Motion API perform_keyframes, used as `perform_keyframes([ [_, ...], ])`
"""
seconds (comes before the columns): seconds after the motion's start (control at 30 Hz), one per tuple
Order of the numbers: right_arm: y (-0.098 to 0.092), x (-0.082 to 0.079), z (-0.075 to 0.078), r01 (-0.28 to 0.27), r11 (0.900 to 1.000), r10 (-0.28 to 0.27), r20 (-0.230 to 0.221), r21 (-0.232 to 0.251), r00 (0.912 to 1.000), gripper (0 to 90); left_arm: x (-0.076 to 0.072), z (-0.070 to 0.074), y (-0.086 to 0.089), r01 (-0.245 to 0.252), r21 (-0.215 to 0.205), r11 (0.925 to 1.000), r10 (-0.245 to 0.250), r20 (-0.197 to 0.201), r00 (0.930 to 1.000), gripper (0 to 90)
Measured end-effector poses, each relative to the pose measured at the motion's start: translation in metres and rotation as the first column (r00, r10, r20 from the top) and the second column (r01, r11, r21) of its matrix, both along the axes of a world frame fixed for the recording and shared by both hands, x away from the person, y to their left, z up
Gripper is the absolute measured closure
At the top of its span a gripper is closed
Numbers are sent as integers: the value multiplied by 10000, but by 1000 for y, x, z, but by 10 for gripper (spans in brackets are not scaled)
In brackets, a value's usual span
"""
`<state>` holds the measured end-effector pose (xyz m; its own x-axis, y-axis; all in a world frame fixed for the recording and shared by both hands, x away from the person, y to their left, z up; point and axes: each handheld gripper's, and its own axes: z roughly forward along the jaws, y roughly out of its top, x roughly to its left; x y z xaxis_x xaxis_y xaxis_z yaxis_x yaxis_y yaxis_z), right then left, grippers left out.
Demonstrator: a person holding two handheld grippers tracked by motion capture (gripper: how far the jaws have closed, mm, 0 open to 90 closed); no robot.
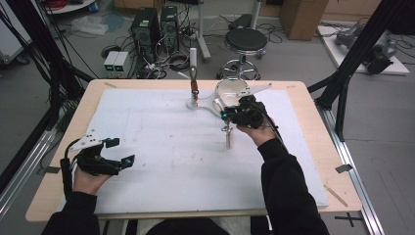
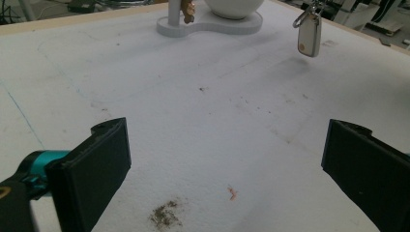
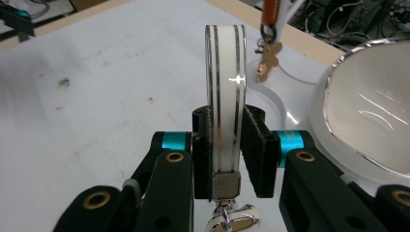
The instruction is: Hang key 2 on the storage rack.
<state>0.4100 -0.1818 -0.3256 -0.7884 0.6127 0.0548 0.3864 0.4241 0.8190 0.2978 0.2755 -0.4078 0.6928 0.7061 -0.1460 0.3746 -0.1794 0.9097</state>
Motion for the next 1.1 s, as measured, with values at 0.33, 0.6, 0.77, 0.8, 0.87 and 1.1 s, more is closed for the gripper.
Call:
perform_keyframes([
  [0.33,35,-12,11,-917,9956,911,310,186,9954,754,0,1,1,-59,-39,10000,59,24,10000,39],
  [0.6,62,-21,16,-1531,9877,1514,492,312,9872,753,1,3,-1,-11,5,10000,11,19,10000,39],
  [0.77,74,-26,16,-1797,9826,1772,519,462,9828,753,2,6,-2,18,1,10000,-18,36,10000,39],
  [0.8,76,-26,16,-1854,9815,1829,518,477,9818,754,2,7,-3,22,-16,10000,-22,65,10000,39],
  [0.87,79,-28,15,-1946,9798,1922,508,467,9800,753,2,9,-4,45,30,10000,-45,65,10000,39],
  [1.1,88,-31,14,-2136,9754,2110,505,538,9762,753,7,23,-13,327,35,9995,-328,277,9991,39],
])
